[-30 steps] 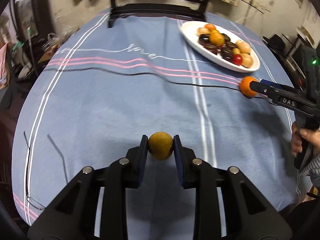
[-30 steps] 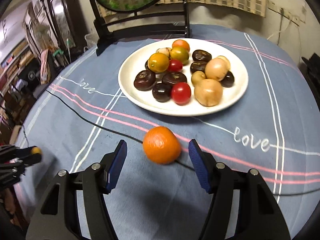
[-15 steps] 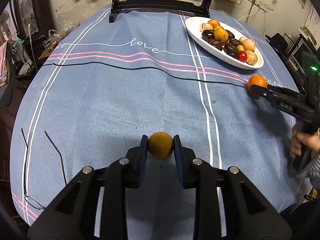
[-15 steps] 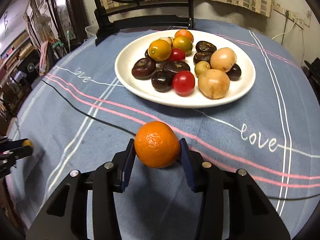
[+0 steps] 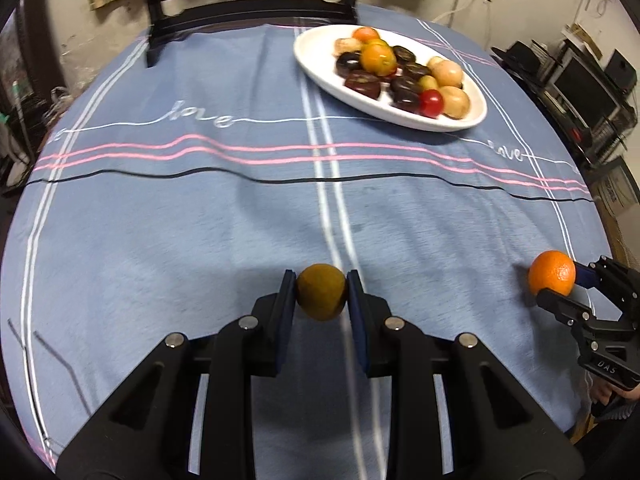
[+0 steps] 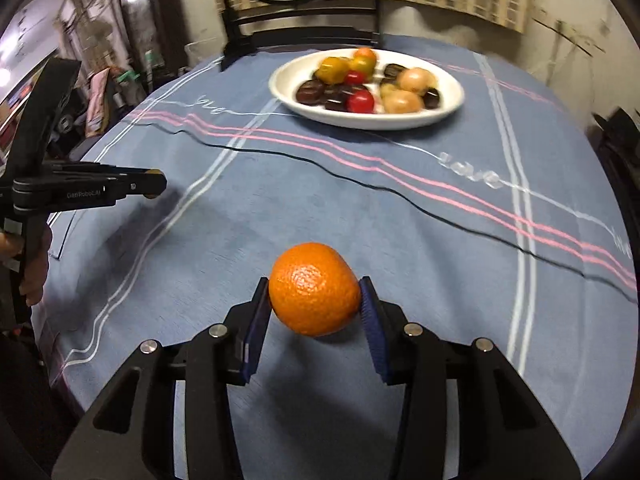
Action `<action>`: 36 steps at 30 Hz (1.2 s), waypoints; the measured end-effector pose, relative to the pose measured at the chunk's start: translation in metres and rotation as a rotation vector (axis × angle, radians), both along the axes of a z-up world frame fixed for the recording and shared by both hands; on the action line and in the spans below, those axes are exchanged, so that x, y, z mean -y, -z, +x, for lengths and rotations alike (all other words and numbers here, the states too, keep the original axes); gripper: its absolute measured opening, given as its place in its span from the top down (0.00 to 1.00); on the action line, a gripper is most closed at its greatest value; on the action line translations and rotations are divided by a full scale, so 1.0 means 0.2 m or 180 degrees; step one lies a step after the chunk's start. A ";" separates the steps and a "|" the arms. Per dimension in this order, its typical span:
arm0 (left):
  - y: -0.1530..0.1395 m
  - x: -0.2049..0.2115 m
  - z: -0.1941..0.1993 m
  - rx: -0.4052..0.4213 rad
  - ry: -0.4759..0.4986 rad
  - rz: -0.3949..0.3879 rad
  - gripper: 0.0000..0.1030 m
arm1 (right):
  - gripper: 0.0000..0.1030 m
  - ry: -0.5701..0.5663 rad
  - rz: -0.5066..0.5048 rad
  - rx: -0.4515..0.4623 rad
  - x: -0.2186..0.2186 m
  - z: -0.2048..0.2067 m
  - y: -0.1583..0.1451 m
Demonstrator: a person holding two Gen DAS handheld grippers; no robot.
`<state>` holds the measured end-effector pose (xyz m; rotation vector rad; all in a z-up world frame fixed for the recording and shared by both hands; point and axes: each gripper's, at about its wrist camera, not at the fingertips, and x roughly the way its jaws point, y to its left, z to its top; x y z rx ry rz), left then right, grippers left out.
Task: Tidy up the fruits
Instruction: 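Place the yellow fruit and tangerine onto the white plate, open both tools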
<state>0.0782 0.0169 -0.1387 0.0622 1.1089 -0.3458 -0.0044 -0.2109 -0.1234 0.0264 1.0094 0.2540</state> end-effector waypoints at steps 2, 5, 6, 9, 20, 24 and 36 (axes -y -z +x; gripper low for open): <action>0.01 0.04 0.02 -0.0032 0.0047 -0.0020 0.75 | 0.57 0.0086 0.0017 -0.0043 0.04 -0.02 0.01; 0.01 0.10 0.04 -0.0030 0.0146 0.0009 0.75 | 0.57 0.0182 0.0018 -0.0019 0.08 -0.03 0.01; 0.00 0.13 0.06 -0.0010 0.0191 0.0031 0.75 | 0.57 0.0213 0.0029 -0.0002 0.10 -0.03 0.00; -0.04 0.20 0.12 0.0074 0.0275 0.0059 0.75 | 0.57 0.0303 0.0092 0.0059 0.14 0.03 -0.03; -0.21 0.38 0.51 0.0382 0.0272 0.0087 0.75 | 0.57 0.0304 0.0147 0.0528 0.21 0.46 -0.26; -0.22 0.43 0.64 0.0424 0.0249 0.0061 0.75 | 0.57 0.0282 0.0144 0.0617 0.22 0.62 -0.30; -0.16 0.57 0.93 0.0438 0.0315 0.0019 0.75 | 0.57 0.0257 0.0201 0.0669 0.22 0.94 -0.28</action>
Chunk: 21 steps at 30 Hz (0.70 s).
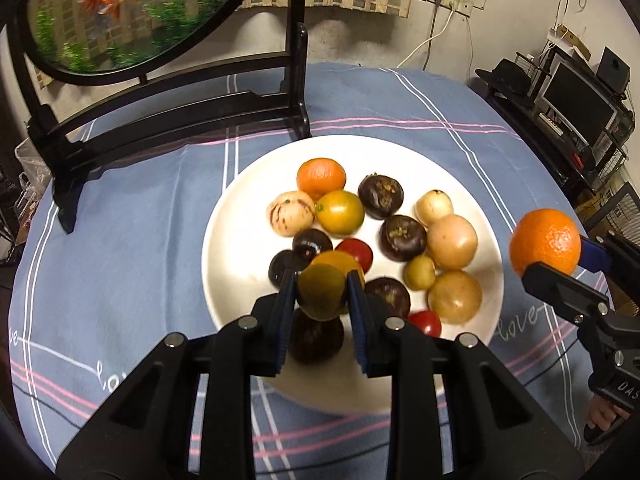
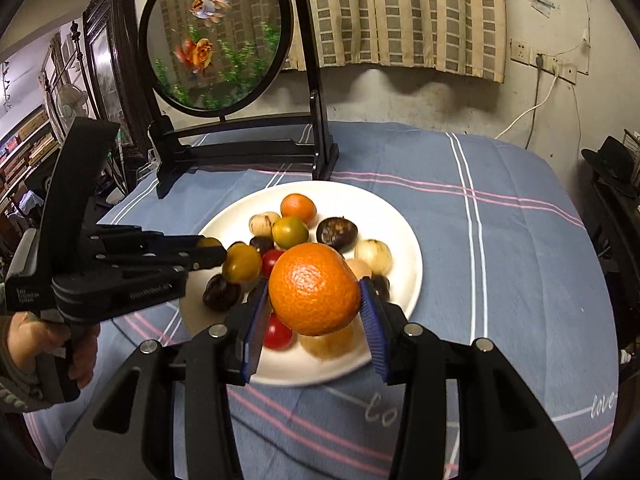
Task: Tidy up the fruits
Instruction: 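Place the yellow fruit and tangerine onto the white plate, open both tools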
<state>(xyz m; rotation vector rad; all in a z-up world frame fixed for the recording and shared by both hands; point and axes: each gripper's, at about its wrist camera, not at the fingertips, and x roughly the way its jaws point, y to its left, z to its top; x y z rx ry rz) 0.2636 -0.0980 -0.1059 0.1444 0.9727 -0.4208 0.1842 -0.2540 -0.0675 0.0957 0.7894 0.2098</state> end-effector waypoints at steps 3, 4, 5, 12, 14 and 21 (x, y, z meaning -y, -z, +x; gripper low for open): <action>0.01 0.02 0.04 0.0029 0.0010 0.0028 0.75 | 0.57 -0.0012 0.0017 0.0009 0.00 0.06 0.01; 0.02 0.03 0.05 0.0032 0.0009 0.0024 0.75 | 0.57 -0.0014 0.0019 0.0011 0.00 0.07 0.01; 0.02 0.03 0.06 0.0032 0.0003 0.0018 0.75 | 0.57 -0.0014 0.0022 0.0009 -0.01 0.09 0.02; 0.04 0.04 0.11 0.0045 -0.0014 0.0011 0.75 | 0.57 -0.0030 0.0030 -0.0052 -0.02 0.15 0.08; 0.04 0.05 0.11 0.0042 -0.0016 0.0009 0.75 | 0.57 -0.0035 0.0030 -0.0076 -0.02 0.17 0.10; 0.07 0.06 0.15 0.0009 -0.0029 0.0004 0.75 | 0.57 -0.0059 0.0040 -0.0140 -0.03 0.19 0.15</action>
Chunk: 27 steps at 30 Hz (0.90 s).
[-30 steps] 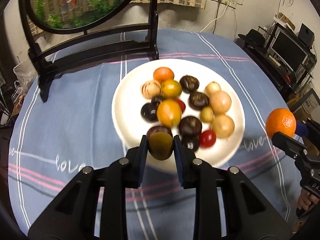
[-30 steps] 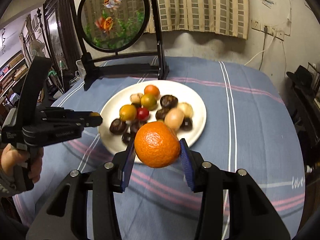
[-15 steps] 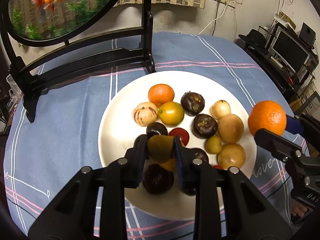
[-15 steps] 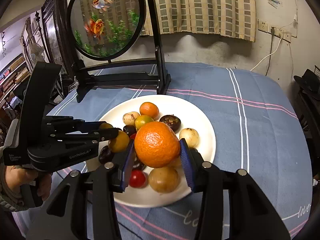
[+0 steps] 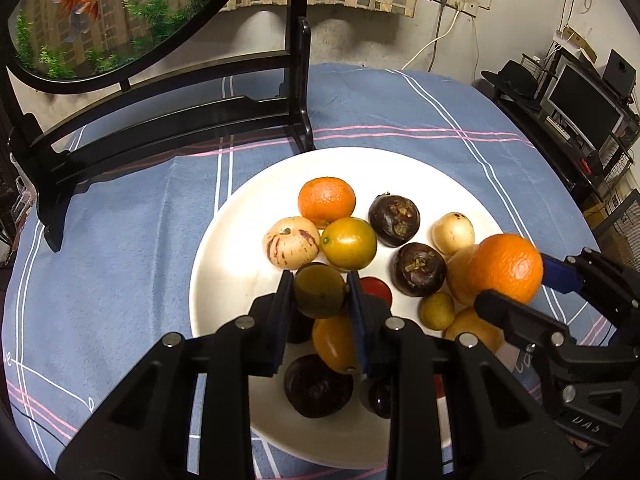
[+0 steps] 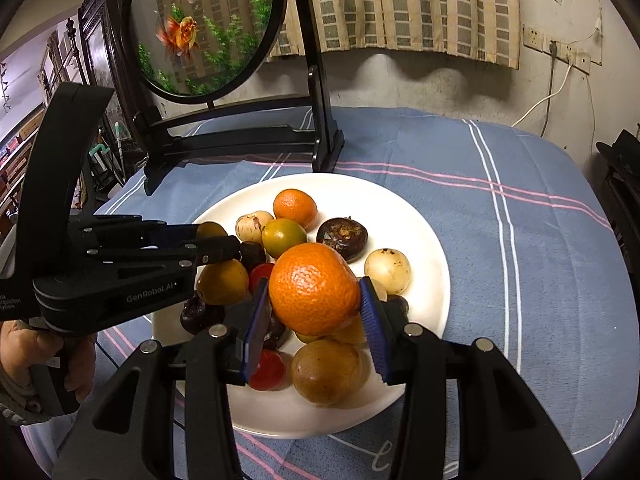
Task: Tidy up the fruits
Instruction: 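Place the yellow fruit and tangerine onto the white plate, open both tools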
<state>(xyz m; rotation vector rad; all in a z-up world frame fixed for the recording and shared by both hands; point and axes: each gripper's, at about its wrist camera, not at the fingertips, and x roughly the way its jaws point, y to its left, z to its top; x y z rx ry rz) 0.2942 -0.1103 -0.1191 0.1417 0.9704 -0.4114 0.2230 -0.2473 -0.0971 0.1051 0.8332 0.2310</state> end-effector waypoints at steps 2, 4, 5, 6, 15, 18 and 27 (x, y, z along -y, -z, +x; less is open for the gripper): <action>0.01 0.00 0.01 -0.0004 0.0000 -0.0002 0.75 | 0.57 -0.0005 -0.0002 -0.0011 0.00 0.01 0.01; 0.01 0.00 0.01 -0.0004 -0.0003 0.0002 0.74 | 0.57 -0.0008 0.0003 -0.0025 -0.01 0.01 0.02; 0.01 0.00 0.02 -0.0009 -0.0007 -0.0003 0.74 | 0.57 -0.0012 0.0002 -0.0030 -0.01 0.02 0.02; 0.01 0.00 0.02 -0.0013 -0.0013 -0.0008 0.75 | 0.57 -0.0023 -0.0003 -0.0036 -0.02 0.02 0.03; 0.02 0.00 0.03 -0.0017 -0.0028 -0.0023 0.74 | 0.56 -0.0077 -0.0096 -0.0037 -0.06 0.04 0.03; 0.02 0.00 0.03 -0.0013 -0.0042 -0.0004 0.70 | 0.56 -0.0086 -0.0145 -0.0054 -0.08 0.05 0.03; -0.03 -0.02 -0.01 0.0053 -0.0100 0.0032 0.42 | 0.41 0.0077 -0.0046 0.0175 -0.02 -0.02 -0.11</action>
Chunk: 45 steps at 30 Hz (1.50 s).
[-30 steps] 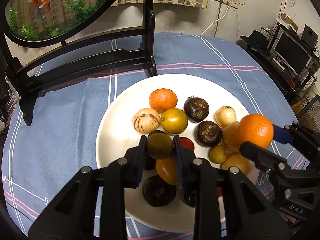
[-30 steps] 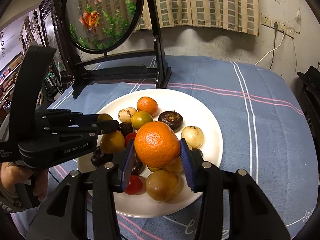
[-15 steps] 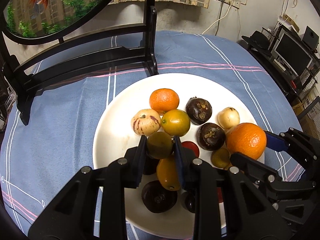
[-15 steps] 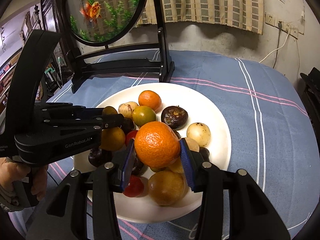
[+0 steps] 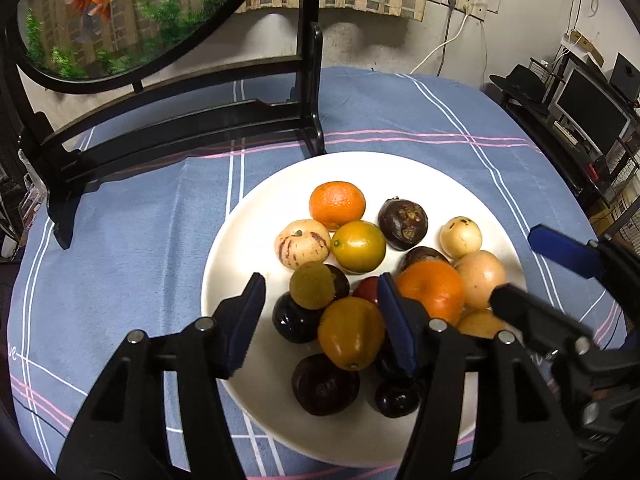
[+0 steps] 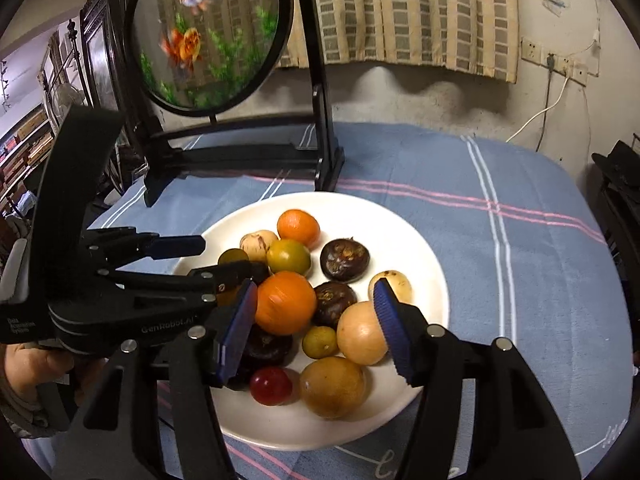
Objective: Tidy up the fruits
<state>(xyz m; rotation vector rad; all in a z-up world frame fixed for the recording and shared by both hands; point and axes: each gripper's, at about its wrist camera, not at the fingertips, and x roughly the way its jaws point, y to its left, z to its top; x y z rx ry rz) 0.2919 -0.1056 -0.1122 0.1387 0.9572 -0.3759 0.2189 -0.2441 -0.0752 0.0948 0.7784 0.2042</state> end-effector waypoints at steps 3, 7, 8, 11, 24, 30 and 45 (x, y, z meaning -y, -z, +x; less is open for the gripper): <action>-0.05 -0.01 -0.04 0.0038 -0.0006 -0.0016 0.42 | 0.41 0.0046 0.0026 0.0074 0.02 -0.05 -0.07; -0.14 -0.04 -0.11 0.0122 -0.0017 -0.0042 0.42 | 0.41 0.0076 0.0001 0.0166 0.04 -0.15 -0.16; -0.17 -0.05 -0.13 0.0146 -0.0019 -0.0046 0.42 | 0.41 0.0081 -0.0010 0.0187 0.03 -0.18 -0.18; -0.25 -0.07 -0.21 0.0231 -0.0025 -0.0049 0.40 | 0.41 0.0104 -0.0017 0.0259 0.04 -0.26 -0.24; -0.46 -0.21 -0.62 0.0378 -0.0079 -0.0123 0.35 | 0.41 0.0072 0.0048 0.0351 -0.04 -0.67 -0.39; -0.41 -0.26 -0.80 0.0197 -0.0177 -0.0122 0.25 | 0.39 0.0071 0.0157 0.0135 -0.08 -0.82 -0.31; -0.38 -0.30 -1.06 0.0102 -0.0545 0.0514 0.02 | 0.35 0.0576 0.0117 -0.0641 -0.05 -0.95 -0.23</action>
